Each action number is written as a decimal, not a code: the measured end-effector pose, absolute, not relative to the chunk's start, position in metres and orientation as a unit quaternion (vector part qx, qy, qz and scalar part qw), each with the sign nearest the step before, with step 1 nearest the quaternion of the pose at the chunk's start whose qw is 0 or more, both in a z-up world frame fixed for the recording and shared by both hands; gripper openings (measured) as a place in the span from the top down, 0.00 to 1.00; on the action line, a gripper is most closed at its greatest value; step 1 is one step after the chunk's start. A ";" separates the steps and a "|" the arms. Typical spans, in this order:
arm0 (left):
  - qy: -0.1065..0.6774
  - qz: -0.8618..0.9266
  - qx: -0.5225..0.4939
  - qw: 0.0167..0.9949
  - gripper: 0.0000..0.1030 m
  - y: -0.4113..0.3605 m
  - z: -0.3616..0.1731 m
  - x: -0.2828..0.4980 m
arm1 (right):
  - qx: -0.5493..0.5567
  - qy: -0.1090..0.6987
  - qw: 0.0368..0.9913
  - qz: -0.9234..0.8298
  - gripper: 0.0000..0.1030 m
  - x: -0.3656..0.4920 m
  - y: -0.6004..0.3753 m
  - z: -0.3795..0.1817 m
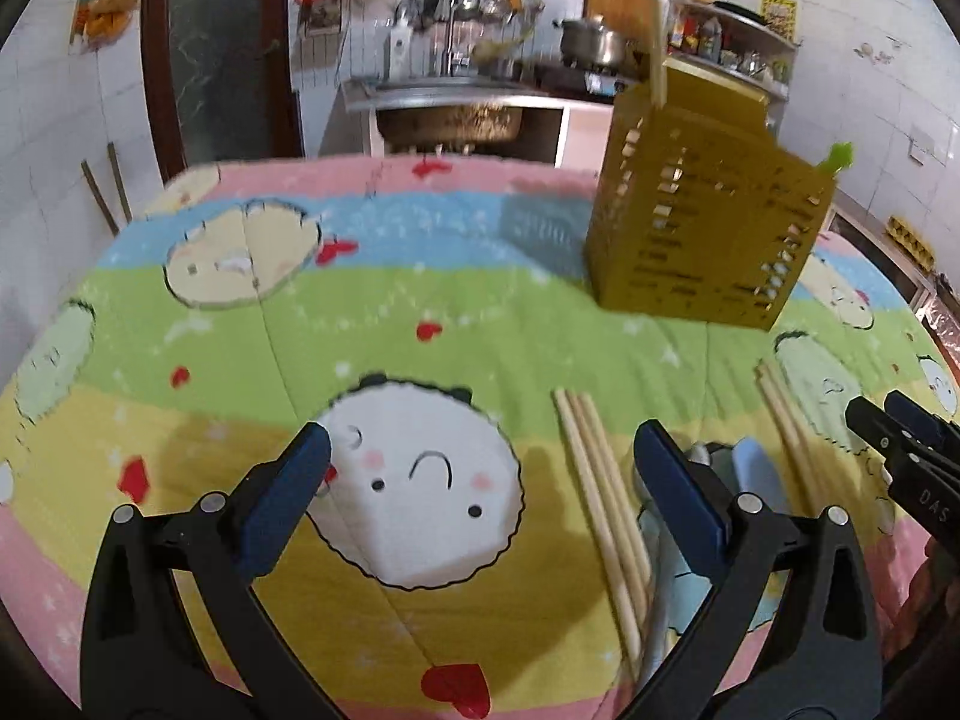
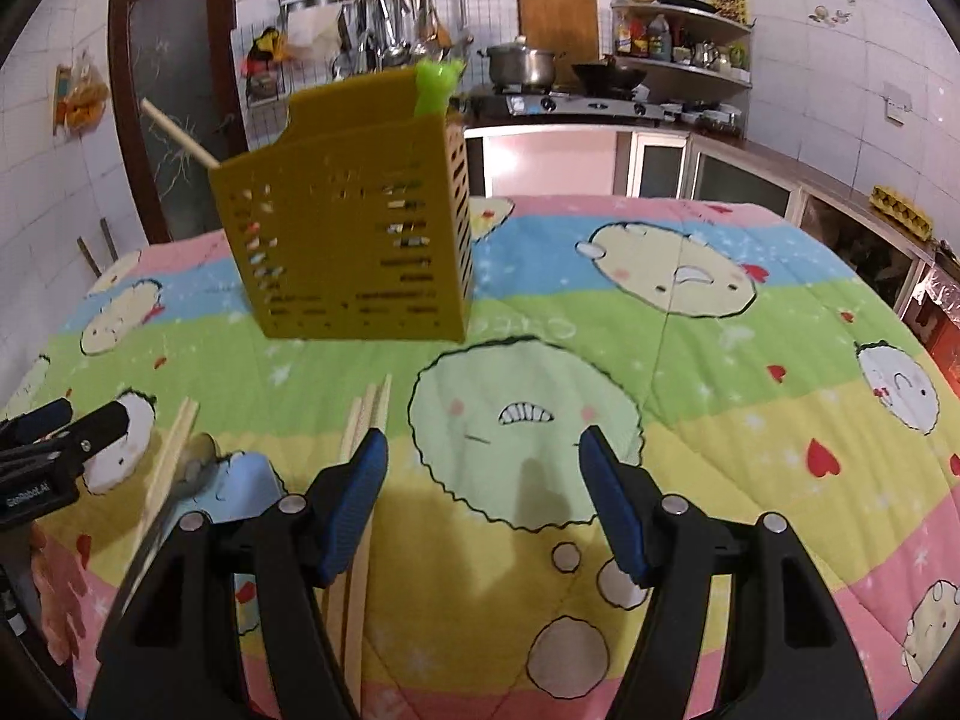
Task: Organize utensils
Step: 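Move both tools back down to the chopsticks on the quilt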
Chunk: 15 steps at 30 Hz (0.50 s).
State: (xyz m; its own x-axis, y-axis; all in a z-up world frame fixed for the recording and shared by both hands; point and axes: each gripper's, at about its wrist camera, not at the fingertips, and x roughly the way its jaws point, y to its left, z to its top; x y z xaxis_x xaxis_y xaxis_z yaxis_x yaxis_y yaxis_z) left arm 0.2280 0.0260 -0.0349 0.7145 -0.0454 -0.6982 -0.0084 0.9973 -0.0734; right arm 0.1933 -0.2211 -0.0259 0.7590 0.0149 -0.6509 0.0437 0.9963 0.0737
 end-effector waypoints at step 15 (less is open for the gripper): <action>0.428 0.000 -0.040 0.903 0.05 0.025 -0.060 0.240 | 0.029 0.393 0.919 0.011 0.36 0.207 -0.210 -0.044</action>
State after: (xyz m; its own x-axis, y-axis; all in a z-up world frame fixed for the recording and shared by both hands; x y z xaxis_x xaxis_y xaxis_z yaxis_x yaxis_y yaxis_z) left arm 0.2396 0.0250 -0.0598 0.6338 -0.0338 -0.7727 -0.0340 0.9969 -0.0716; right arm 0.2069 -0.2102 -0.0441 0.6911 0.0421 -0.7216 0.0029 0.9981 0.0609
